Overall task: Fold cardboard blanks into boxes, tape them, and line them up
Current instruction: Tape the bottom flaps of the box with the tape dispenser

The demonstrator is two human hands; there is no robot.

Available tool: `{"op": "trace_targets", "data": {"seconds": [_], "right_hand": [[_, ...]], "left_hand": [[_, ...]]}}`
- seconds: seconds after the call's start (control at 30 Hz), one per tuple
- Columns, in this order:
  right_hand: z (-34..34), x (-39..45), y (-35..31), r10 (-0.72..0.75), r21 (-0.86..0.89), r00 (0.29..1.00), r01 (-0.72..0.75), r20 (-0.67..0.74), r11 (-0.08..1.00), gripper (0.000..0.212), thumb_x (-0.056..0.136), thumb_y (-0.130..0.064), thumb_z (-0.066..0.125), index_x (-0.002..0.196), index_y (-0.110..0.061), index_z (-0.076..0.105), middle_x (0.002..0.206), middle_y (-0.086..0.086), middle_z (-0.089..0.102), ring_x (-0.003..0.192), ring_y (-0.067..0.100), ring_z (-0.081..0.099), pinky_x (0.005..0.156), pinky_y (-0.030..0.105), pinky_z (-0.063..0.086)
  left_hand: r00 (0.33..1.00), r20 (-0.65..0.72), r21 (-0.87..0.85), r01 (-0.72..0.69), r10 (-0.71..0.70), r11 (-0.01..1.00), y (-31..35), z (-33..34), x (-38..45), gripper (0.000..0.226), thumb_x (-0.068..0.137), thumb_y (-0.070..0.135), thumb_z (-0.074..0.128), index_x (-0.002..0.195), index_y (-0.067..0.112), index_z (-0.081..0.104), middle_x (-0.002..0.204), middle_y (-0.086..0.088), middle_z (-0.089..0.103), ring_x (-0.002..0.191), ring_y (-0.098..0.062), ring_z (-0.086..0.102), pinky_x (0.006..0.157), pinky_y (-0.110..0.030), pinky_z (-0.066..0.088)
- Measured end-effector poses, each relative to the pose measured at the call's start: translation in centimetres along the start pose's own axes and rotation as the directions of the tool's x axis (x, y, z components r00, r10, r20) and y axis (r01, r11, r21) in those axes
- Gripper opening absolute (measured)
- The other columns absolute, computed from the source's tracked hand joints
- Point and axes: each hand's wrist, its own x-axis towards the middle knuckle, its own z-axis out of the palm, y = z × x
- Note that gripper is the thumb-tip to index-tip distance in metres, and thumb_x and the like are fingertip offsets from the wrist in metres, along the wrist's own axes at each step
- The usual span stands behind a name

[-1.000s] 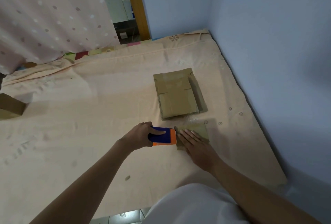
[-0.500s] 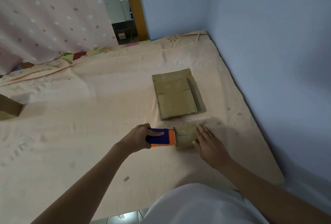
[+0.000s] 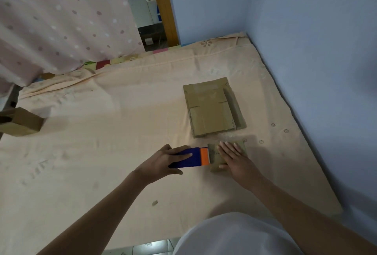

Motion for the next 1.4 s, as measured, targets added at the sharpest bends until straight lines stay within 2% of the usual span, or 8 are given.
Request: {"op": "trace_targets", "data": {"seconds": [0.1,0.3,0.47,0.63,0.73,0.83,1.17,1.4], "right_hand": [[0.1,-0.2,0.1,-0.006,0.005,1.000,0.006,0.003,1.000,0.070,0.107,-0.050,0.002,0.152,-0.008,0.035,0.157,0.011,0.039,0.146,0.026,0.035,0.120,0.040,0.013],[0.3,0.1,0.5,-0.019,0.002,1.000,0.019,-0.001,1.000,0.066,0.106,-0.051,0.009,0.154,-0.010,0.030,0.158,0.009,0.036,0.147,0.024,0.032,0.121,0.038,0.009],[1.4,-0.2,0.6,-0.053,-0.021,0.996,0.052,-0.065,0.998,0.064,0.102,-0.044,0.028,0.161,-0.023,0.014,0.164,0.005,0.017,0.152,0.022,0.018,0.123,0.039,0.006],[2.3,-0.1,0.9,-0.080,-0.037,0.993,0.077,-0.086,0.996,0.074,0.101,-0.024,0.056,0.159,-0.031,0.011,0.165,0.008,0.021,0.153,0.026,0.019,0.123,0.042,0.011],[2.7,-0.4,1.0,-0.100,-0.055,0.990,0.095,-0.099,0.994,0.063,0.105,-0.027,0.037,0.160,-0.034,0.008,0.166,0.009,0.018,0.153,0.027,0.017,0.123,0.044,0.012],[2.6,-0.3,1.1,-0.101,-0.062,0.990,0.095,-0.101,0.994,0.056,0.104,-0.031,0.025,0.160,-0.033,0.017,0.165,0.011,0.022,0.152,0.028,0.020,0.121,0.045,0.015],[2.5,0.0,1.1,-0.106,-0.039,0.988,0.102,-0.116,0.994,0.054,0.104,-0.039,0.023,0.158,-0.034,0.021,0.162,0.011,0.029,0.150,0.029,0.026,0.120,0.045,0.018],[2.7,-0.1,1.2,-0.106,-0.055,0.987,0.100,-0.124,0.993,0.053,0.105,-0.039,0.027,0.157,-0.033,0.026,0.163,0.010,0.027,0.151,0.027,0.025,0.121,0.046,0.020]], "left_hand": [[1.000,0.005,-0.024,-0.007,0.008,1.000,0.1,-0.6,0.1,0.068,0.086,0.043,0.072,0.147,0.033,0.044,0.156,0.014,0.035,0.104,-0.012,0.046,0.087,-0.013,0.036],[0.999,0.013,-0.122,0.040,-0.038,0.992,0.4,-1.7,0.4,0.063,0.083,0.032,0.079,0.141,0.030,0.054,0.149,0.014,0.046,0.118,-0.008,0.052,0.093,-0.015,0.045],[0.994,0.058,-0.194,0.103,-0.093,0.976,-0.3,-2.8,1.1,0.058,0.081,0.029,0.081,0.135,0.030,0.060,0.145,0.014,0.051,0.119,-0.002,0.054,0.089,0.000,0.038],[0.984,0.140,-0.227,0.142,-0.112,0.964,-0.9,-3.5,2.2,0.057,0.082,0.024,0.080,0.135,0.030,0.060,0.145,0.015,0.051,0.119,0.002,0.051,0.085,0.002,0.040],[0.979,0.168,-0.218,0.148,-0.113,0.965,-1.2,-3.4,2.7,0.056,0.084,0.027,0.079,0.136,0.034,0.059,0.146,0.015,0.050,0.122,-0.001,0.051,0.085,0.000,0.042],[0.979,0.173,-0.214,0.140,-0.103,0.967,-1.5,-3.4,3.0,0.055,0.084,0.029,0.079,0.135,0.035,0.059,0.145,0.016,0.051,0.123,-0.003,0.053,0.087,-0.002,0.043],[0.977,0.163,-0.364,0.191,-0.140,0.911,-1.5,-4.1,2.2,0.057,0.079,0.017,0.083,0.129,0.033,0.064,0.138,0.022,0.052,0.121,-0.001,0.054,0.090,-0.008,0.048],[0.968,0.199,-0.334,0.212,-0.151,0.919,-2.1,-5.0,1.9,0.057,0.079,0.017,0.083,0.129,0.035,0.064,0.137,0.023,0.053,0.120,-0.002,0.053,0.087,-0.006,0.047]]}}
